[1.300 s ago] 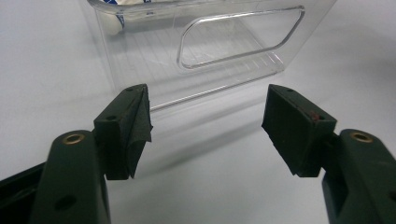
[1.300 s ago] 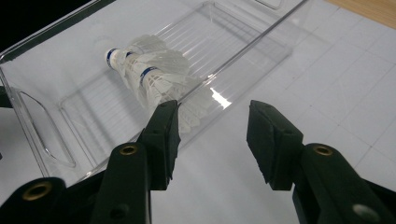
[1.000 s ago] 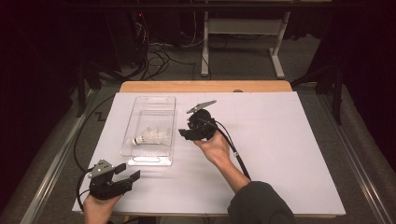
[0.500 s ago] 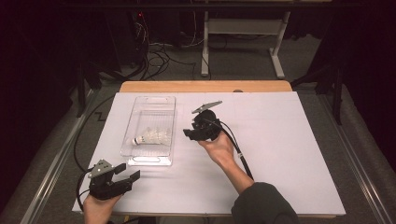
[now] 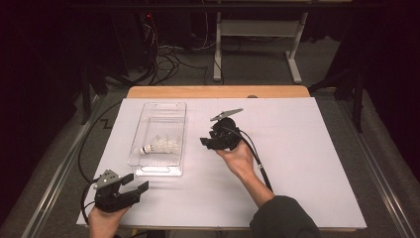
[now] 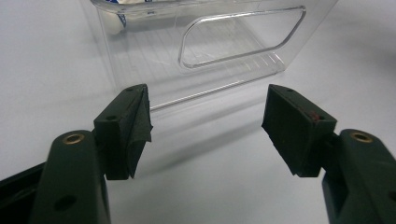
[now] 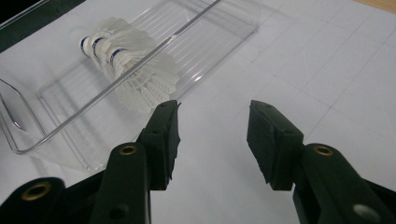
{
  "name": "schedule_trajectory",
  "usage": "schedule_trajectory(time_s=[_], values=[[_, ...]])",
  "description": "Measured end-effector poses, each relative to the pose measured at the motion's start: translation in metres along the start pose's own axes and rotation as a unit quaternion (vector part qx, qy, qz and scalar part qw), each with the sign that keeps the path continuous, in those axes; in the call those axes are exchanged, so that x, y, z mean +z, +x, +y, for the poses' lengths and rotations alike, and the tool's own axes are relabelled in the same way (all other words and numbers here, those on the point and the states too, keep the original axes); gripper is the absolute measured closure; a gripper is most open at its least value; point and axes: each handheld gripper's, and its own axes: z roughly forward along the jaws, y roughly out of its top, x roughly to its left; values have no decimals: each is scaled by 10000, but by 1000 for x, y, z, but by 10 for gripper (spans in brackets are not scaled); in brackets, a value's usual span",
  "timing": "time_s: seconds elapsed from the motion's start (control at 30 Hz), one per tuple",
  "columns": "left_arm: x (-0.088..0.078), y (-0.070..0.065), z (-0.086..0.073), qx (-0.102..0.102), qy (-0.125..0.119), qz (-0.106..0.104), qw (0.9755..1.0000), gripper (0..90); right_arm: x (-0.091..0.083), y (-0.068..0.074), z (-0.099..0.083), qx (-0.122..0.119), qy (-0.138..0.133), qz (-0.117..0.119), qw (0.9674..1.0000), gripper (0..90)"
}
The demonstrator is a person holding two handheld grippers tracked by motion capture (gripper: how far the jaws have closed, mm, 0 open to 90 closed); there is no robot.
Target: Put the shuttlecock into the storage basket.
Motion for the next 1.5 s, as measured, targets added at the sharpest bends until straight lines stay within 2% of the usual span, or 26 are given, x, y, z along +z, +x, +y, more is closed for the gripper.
schedule_trajectory(time_s=[1.5], values=[[-1, 1, 0, -22, -16, 9, 10000, 330, -23, -28, -28, 252, -48, -235, 9994, 539]])
